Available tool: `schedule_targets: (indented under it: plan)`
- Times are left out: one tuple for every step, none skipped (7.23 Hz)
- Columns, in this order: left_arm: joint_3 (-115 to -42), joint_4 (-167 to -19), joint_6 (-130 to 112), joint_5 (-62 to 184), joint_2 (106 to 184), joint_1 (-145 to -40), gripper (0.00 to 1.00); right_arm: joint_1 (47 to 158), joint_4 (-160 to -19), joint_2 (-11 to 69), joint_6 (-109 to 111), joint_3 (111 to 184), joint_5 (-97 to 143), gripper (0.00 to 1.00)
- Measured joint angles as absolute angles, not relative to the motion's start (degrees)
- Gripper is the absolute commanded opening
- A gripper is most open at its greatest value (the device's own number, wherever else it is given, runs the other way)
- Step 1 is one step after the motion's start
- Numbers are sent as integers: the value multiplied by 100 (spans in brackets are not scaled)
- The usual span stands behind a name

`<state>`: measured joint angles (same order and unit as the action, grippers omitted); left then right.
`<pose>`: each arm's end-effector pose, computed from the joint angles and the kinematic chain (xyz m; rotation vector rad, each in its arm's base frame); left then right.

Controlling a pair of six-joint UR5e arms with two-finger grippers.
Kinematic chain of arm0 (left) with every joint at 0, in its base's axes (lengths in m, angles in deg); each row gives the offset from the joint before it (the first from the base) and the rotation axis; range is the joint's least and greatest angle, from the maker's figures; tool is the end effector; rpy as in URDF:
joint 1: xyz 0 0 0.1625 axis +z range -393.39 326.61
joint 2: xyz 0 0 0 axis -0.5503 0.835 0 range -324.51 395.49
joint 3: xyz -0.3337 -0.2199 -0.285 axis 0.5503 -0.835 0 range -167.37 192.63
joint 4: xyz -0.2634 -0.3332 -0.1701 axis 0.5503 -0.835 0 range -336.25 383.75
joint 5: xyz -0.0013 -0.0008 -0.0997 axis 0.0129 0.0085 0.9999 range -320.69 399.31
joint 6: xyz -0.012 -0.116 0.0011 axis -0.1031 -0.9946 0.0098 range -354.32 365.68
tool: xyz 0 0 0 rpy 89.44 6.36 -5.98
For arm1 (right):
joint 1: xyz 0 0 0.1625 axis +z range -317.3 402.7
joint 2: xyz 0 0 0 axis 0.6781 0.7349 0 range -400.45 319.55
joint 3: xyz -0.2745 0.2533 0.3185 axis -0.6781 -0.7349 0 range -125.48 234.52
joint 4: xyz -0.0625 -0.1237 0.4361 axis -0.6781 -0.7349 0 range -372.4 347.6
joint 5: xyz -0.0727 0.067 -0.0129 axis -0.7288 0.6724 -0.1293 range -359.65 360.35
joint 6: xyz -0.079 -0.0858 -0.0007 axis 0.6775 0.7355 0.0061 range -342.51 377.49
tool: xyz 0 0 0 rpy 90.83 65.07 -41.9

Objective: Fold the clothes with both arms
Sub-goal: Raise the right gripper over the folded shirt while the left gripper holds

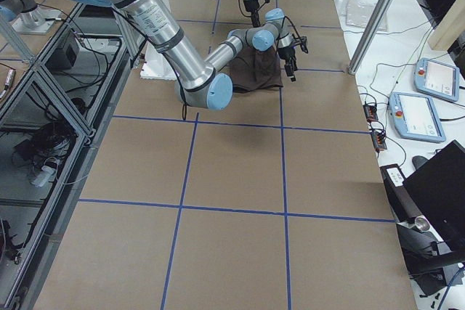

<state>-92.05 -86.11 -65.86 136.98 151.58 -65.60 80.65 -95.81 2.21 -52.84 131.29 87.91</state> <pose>0.5270 -0.4711 0.2874 0.3430 1.0074 -0.1461 -0.6049 -0.6472 0.2730 0.3797 -0.6054 0.3208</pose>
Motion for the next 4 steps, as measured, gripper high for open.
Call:
schedule_targets:
  plan:
    - [-9204, -8612, -6599, 13701, 15151, -6552, 100, 7916, -9335, 238, -5378, 13192, 8849, 100]
    - [-9214, -8611, -6592, 13706, 15143, -6553, 100, 7721, -9227, 228, -5590, 13269, 8822, 99]
    - [-9226, -8612, -6574, 13710, 15138, -6561, 100, 7548, -9196, 222, -5820, 13305, 8704, 80]
    - [-9239, -8614, -6503, 13716, 15136, -6579, 100, 7397, -9199, 235, -5963, 13308, 8532, 66]
